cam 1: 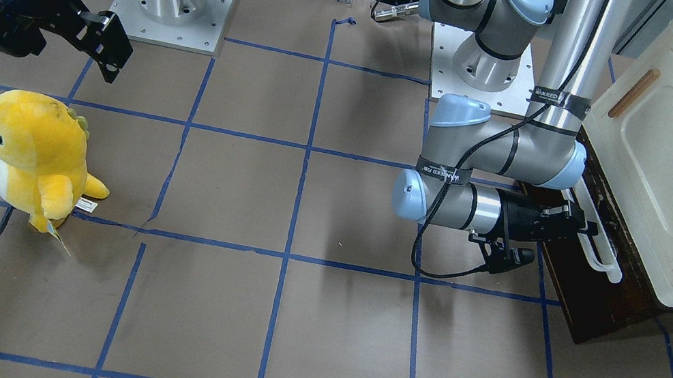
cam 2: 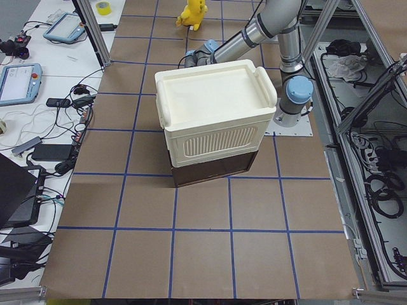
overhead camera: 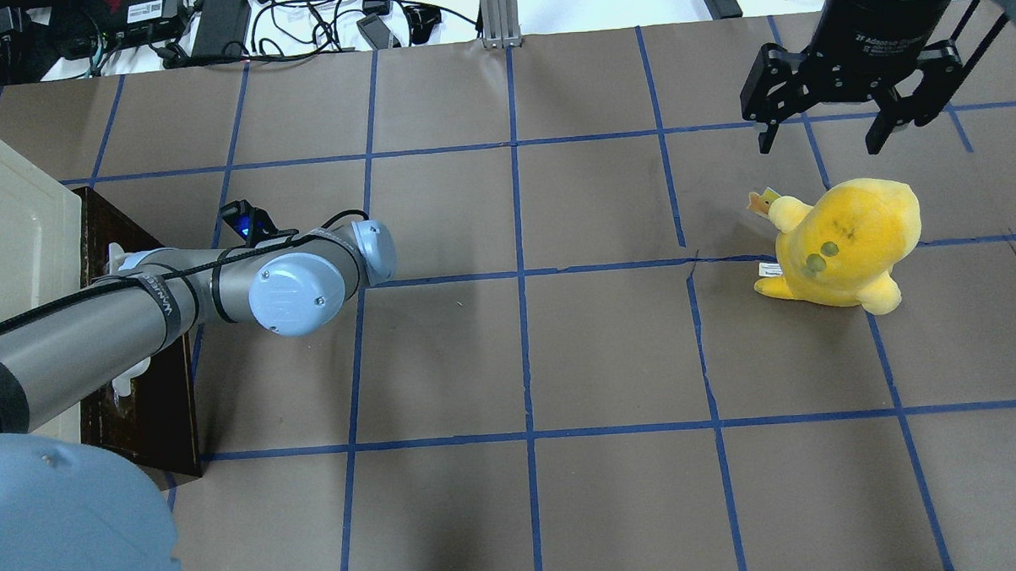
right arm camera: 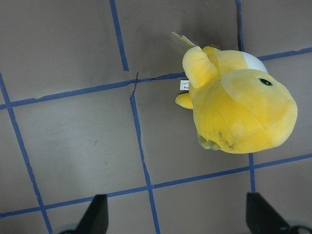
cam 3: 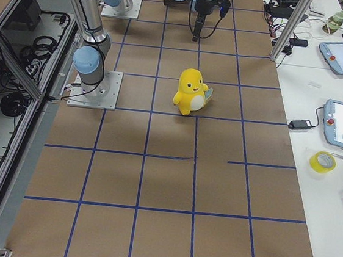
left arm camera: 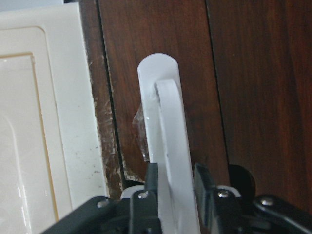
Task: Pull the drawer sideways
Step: 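Lower the left gripper onto the white handle and close on it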
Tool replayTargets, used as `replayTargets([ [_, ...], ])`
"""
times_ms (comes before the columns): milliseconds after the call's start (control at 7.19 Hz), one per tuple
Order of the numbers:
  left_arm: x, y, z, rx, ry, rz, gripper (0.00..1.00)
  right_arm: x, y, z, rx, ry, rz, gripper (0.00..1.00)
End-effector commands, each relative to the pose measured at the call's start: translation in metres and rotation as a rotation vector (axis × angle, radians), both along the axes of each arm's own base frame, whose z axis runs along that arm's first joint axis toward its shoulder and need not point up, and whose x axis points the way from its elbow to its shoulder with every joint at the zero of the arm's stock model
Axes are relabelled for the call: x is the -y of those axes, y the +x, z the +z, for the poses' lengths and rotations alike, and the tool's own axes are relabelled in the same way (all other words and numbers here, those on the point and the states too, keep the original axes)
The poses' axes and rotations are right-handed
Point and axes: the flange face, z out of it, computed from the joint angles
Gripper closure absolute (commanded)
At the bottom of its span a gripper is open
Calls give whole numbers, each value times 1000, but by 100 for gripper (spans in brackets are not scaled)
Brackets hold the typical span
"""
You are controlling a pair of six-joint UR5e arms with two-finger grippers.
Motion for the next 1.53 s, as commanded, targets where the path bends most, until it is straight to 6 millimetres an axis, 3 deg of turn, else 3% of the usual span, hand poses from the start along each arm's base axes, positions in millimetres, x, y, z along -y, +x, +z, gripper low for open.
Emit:
replayTargets([
  [0, 2, 0, 0, 1, 0, -1, 67, 0, 0, 0, 0, 0, 1, 0],
  [557, 2, 0, 1, 1, -3, -1, 80, 0, 0, 0, 0, 0, 1, 0],
  [1391, 10, -5, 3, -3, 1, -11, 88, 0, 0, 0, 0, 0, 1, 0],
])
